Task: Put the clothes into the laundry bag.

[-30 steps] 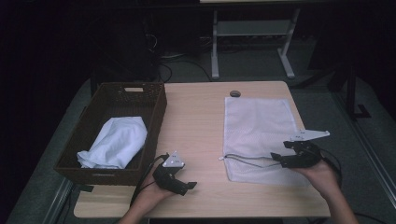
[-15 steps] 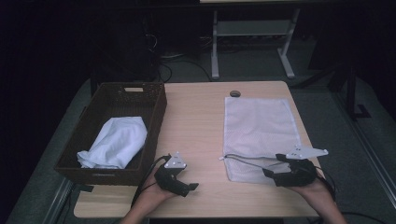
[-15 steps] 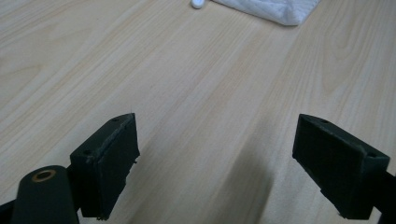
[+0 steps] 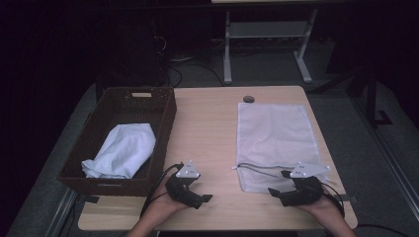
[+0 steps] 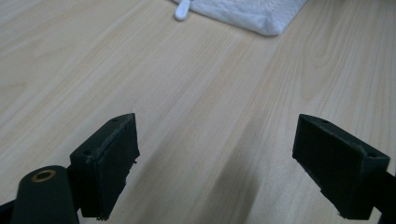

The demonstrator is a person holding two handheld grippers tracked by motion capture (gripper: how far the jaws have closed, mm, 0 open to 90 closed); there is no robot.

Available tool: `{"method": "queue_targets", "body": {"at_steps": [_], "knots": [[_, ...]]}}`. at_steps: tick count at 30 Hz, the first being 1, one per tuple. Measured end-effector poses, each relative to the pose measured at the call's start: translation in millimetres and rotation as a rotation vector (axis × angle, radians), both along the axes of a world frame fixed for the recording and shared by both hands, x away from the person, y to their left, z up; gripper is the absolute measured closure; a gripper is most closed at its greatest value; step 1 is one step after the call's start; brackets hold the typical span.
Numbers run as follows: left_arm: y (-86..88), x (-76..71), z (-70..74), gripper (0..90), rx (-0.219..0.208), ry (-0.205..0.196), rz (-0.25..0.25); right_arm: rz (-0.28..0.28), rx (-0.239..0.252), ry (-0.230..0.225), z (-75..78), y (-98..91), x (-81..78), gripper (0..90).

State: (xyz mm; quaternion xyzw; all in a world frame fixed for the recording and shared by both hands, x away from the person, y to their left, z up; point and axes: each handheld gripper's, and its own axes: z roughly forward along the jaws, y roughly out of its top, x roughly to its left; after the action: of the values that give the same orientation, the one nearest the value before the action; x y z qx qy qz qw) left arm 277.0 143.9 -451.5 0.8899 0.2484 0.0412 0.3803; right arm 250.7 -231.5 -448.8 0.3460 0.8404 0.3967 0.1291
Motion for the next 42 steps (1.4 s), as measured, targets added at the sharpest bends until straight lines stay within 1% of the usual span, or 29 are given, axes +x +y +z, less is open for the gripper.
{"method": "queue_targets", "body": {"at_steps": [1, 2, 5, 9, 11, 13, 14, 15, 16, 17, 18, 19, 20, 23, 24, 28, 29, 30, 31, 34, 35, 36, 38, 39, 40, 42], "knots": [[-0.5, 0.6, 2.9, 14.0, -0.003, 0.001, 0.000, 0.003, -0.009, -0.006, -0.8, 0.5, -0.1, 20.4], [-1.0, 2.0, 10.1, 14.0, -0.013, 0.005, 0.004, 0.005, -0.003, -0.003, -2.0, 0.3, 0.1, 20.4], [-2.6, 4.4, 22.3, 14.0, 0.000, -0.003, -0.001, 0.002, 0.006, 0.008, -3.2, -0.1, 0.1, 20.4], [-2.9, 12.0, 35.4, 14.0, 0.006, -0.003, -0.003, 0.006, 0.008, 0.001, -2.7, -0.8, -0.4, 20.4], [-3.0, 14.3, 38.1, 14.0, 0.006, -0.001, 0.001, 0.005, 0.009, -0.003, -2.6, -1.8, -0.3, 20.4], [-2.9, 19.8, 47.6, 14.0, 0.014, 0.001, 0.000, 0.000, 0.013, -0.003, -2.5, -2.4, -0.4, 20.3], [-2.9, 19.8, 47.6, 14.0, 0.014, 0.001, 0.000, -0.001, 0.015, -0.004, -2.3, -2.8, -0.4, 20.3], [-2.6, 22.3, 55.1, 14.0, 0.021, 0.000, -0.005, -0.003, 0.018, -0.003, -2.1, -3.0, -0.4, 20.3], [-2.2, 23.5, 59.2, 14.0, 0.029, -0.001, -0.009, -0.005, 0.020, -0.004, -2.0, -3.1, -0.2, 20.3], [-2.2, 23.5, 59.2, 14.0, 0.029, -0.001, -0.009, -0.005, 0.020, -0.004, -2.0, -3.1, -0.2, 20.3], [-0.3, 26.1, 67.7, 14.0, 0.040, -0.009, -0.016, -0.005, 0.022, -0.005, -1.8, -3.4, -0.2, 20.3], [-0.3, 26.1, 67.7, 14.0, 0.040, -0.009, -0.016, -0.003, 0.022, -0.005, -2.0, -3.6, -0.2, 20.3], [2.5, 29.7, 76.1, 14.0, 0.052, -0.014, -0.023, -0.002, 0.020, -0.005, -2.3, -3.8, -0.2, 20.3], [8.2, 38.0, 89.0, 14.0, 0.071, -0.024, -0.018, -0.010, 0.022, -0.001, -2.9, -4.9, 0.0, 20.3], [8.2, 38.0, 89.0, 14.0, 0.071, -0.024, -0.018, -0.011, 0.022, -0.001, -2.7, -5.2, 0.2, 20.3], [18.6, 49.4, 105.9, 14.0, 0.070, -0.035, -0.002, -0.015, 0.026, -0.002, -2.6, -6.2, 0.9, 20.2], [25.2, 54.7, 112.4, 14.0, 0.071, -0.043, 0.012, -0.016, 0.026, 0.002, -3.2, -6.7, 1.2, 20.2], [28.6, 57.2, 115.2, 14.0, 0.069, -0.044, 0.020, -0.016, 0.025, 0.004, -3.7, -7.0, 1.3, 20.0], [28.6, 57.2, 115.2, 14.0, 0.069, -0.044, 0.020, -0.016, 0.025, 0.004, -3.7, -7.0, 1.3, 20.0], [39.1, 65.0, 121.6, 14.0, 0.072, -0.047, 0.051, -0.019, 0.024, 0.007, -4.7, -7.9, 1.5, 19.7], [45.7, 69.5, 124.3, 14.0, 0.073, -0.045, 0.066, -0.022, 0.027, 0.006, -4.6, -8.4, 2.0, 19.7], [45.7, 69.5, 124.3, 14.0, 0.073, -0.045, 0.066, -0.022, 0.027, 0.006, -4.6, -8.4, 2.0, 19.7], [52.1, 73.0, 126.1, 14.0, 0.078, -0.041, 0.074, -0.030, 0.031, 0.010, -4.6, -9.5, 2.9, 19.7], [58.1, 75.7, 127.8, 14.0, 0.091, -0.040, 0.082, -0.031, 0.029, 0.010, -4.7, -10.0, 3.1, 19.7], [58.1, 75.7, 127.8, 14.0, 0.091, -0.040, 0.082, -0.031, 0.029, 0.010, -4.7, -10.0, 3.1, 19.7], [67.2, 78.9, 129.7, 14.0, 0.093, -0.030, 0.100, -0.033, 0.024, 0.008, -5.7, -11.2, 3.5, 19.5]]}}
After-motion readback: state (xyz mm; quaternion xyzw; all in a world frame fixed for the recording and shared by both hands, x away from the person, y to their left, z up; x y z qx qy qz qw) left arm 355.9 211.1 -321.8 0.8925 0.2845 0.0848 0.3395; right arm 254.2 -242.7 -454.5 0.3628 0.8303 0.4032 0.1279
